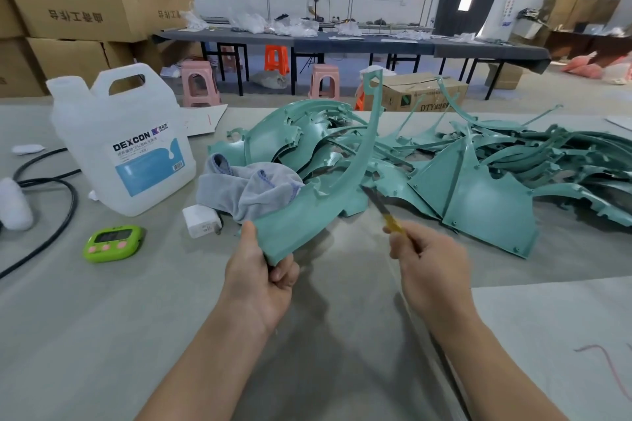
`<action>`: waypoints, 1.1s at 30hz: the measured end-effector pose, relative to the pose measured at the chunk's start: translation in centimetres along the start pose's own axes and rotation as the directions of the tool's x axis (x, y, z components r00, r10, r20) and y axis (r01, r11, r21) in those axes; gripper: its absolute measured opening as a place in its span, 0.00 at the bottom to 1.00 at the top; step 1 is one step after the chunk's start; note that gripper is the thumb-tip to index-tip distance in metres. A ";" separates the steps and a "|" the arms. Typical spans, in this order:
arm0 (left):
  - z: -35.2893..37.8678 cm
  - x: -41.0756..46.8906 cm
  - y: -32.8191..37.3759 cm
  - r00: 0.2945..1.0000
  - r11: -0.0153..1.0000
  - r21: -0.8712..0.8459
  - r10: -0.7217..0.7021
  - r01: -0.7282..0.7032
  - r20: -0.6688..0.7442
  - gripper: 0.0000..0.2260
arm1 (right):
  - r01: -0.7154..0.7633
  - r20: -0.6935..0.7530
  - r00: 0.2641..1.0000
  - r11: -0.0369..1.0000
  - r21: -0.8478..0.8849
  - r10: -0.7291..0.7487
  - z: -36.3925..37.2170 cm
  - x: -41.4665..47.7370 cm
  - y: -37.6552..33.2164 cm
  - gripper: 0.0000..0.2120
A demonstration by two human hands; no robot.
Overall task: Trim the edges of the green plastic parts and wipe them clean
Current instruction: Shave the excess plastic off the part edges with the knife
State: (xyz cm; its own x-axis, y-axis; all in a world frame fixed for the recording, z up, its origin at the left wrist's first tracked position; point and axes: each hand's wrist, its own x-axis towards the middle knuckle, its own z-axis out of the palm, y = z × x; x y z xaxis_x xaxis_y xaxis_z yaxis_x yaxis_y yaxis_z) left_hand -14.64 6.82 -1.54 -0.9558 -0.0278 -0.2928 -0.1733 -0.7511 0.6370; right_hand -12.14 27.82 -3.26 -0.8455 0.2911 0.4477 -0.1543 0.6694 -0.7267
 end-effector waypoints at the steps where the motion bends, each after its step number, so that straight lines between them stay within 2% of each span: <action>1: 0.0 0.0 0.0 1.000 1.000 0.001 -0.004 0.004 0.001 0.15 | -0.006 -0.061 0.998 1.000 0.000 0.006 -0.2 0.1 0.2 0.11; 3: -0.1 -0.1 0.0 1.000 1.000 0.013 -0.004 0.004 0.003 0.15 | -0.004 -0.140 0.990 0.998 0.060 0.012 -0.6 0.3 0.3 0.13; 5: -0.2 -0.1 0.0 1.000 0.999 0.034 0.002 -0.002 0.005 0.15 | 0.031 -0.123 0.992 0.983 0.181 -0.009 -0.8 0.2 0.0 0.12; 7: -0.2 -0.1 0.0 1.000 0.999 0.046 0.006 -0.006 0.011 0.15 | 0.083 -0.030 0.997 0.960 0.267 -0.077 -0.6 -0.1 -0.6 0.11; 9: -0.2 -0.2 0.0 1.000 0.999 0.051 0.005 -0.006 0.019 0.15 | 0.109 0.127 0.982 0.969 0.220 -0.139 -0.1 -0.5 -0.9 0.13; 11: -0.2 -0.2 0.0 1.000 0.998 0.059 0.007 -0.009 0.030 0.15 | 0.081 0.217 0.970 0.986 0.147 -0.113 0.3 -0.5 -0.7 0.11; 13: -0.2 -0.3 0.1 1.000 0.996 0.089 0.012 -0.015 0.025 0.14 | 0.036 0.145 0.988 0.992 0.121 -0.053 0.1 0.0 -0.4 0.09; 17: -0.1 -0.5 0.4 0.999 0.983 0.183 0.023 -0.019 -0.023 0.10 | 0.036 -0.132 0.991 0.999 0.021 -0.033 -1.2 0.9 0.6 0.07; 21: -0.2 -0.4 0.4 0.999 0.964 0.266 0.014 -0.001 -0.045 0.08 | 0.024 -0.259 0.965 0.999 -0.035 -0.033 -2.0 1.6 1.5 0.08; 24: -0.3 -0.1 0.6 0.995 0.931 0.365 0.053 -0.017 -0.088 0.07 | -0.137 -0.350 0.925 0.989 0.047 0.145 -2.8 2.3 2.0 0.13; 27: -0.4 0.3 0.5 0.986 0.887 0.455 0.135 -0.077 -0.095 0.07 | -0.234 -0.355 0.884 0.946 0.226 0.303 -3.4 2.4 2.0 0.12; 30: -0.5 0.4 0.2 0.960 0.789 0.584 0.273 -0.191 -0.055 0.07 | -0.252 -0.285 0.905 0.937 0.242 0.317 -2.7 1.6 1.2 0.15; 33: -0.6 0.2 0.3 0.941 0.766 0.591 0.336 -0.253 -0.032 0.08 | -0.265 -0.272 0.906 0.936 0.232 0.324 -1.9 1.1 0.8 0.17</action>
State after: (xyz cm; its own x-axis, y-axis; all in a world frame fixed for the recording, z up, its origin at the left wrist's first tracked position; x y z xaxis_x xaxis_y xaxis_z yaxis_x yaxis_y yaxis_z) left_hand -14.79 6.19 -1.82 -0.9501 -0.3002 -0.0845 -0.0310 -0.1788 0.9834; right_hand -12.21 29.99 -2.38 -0.6773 0.6665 0.3116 -0.0384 0.3909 -0.9196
